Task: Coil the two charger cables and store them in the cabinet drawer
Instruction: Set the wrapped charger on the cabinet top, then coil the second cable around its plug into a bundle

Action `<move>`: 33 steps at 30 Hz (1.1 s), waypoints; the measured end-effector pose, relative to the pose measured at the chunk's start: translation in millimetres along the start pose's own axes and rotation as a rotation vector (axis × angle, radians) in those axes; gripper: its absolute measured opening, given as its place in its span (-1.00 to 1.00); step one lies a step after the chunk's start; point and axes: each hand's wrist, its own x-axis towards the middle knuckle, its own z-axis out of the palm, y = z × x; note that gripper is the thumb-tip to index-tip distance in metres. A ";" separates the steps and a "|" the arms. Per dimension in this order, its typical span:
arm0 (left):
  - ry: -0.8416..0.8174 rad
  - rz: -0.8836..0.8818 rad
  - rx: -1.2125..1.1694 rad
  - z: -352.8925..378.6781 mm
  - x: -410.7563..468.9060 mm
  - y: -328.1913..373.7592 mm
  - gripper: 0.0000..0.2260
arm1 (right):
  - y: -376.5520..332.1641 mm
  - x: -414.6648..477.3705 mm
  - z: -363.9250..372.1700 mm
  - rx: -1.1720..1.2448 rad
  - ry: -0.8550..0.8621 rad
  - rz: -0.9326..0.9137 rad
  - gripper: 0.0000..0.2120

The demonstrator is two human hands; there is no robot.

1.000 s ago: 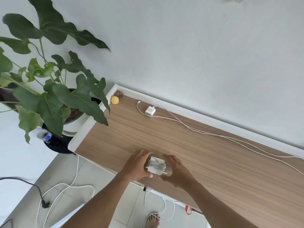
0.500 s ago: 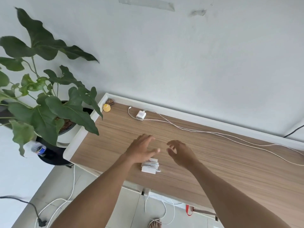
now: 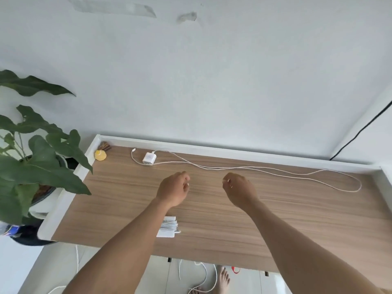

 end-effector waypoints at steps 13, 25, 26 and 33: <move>0.247 -0.401 0.057 3.8 61.8 -83.8 -0.69 | -50.2 91.2 55.3 0.062 -0.143 -0.212 -0.79; 0.354 -0.640 0.049 23.1 109.3 -124.0 -0.63 | -64.6 154.2 92.2 -0.050 -0.157 -0.281 -0.61; 0.369 -0.634 0.041 23.4 110.0 -123.2 -0.65 | -61.6 153.3 92.2 -0.041 -0.158 -0.278 -0.60; 0.610 -0.283 -0.108 -9.0 112.4 -88.2 -0.62 | -79.2 157.4 57.7 0.150 -0.093 -0.284 -0.55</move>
